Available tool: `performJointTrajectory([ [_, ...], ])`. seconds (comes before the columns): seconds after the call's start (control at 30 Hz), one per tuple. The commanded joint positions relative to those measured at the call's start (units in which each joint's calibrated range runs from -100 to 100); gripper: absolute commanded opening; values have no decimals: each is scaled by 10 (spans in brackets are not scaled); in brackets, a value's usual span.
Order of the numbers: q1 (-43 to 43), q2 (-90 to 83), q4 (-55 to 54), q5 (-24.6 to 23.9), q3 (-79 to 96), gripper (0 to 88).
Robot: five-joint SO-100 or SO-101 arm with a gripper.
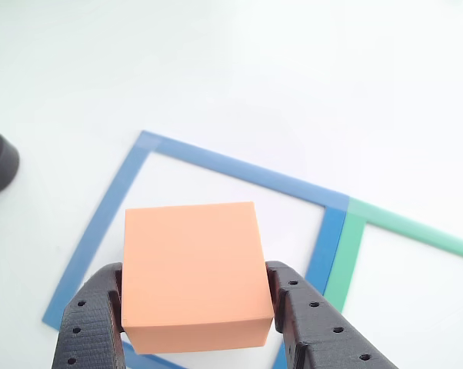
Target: Tower of hanoi
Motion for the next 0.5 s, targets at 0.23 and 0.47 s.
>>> performJointTrajectory([
  [0.23, -19, 100, -235, 6, 37, 84],
  [0.47, -12, 158, -295, 6, 37, 84],
])
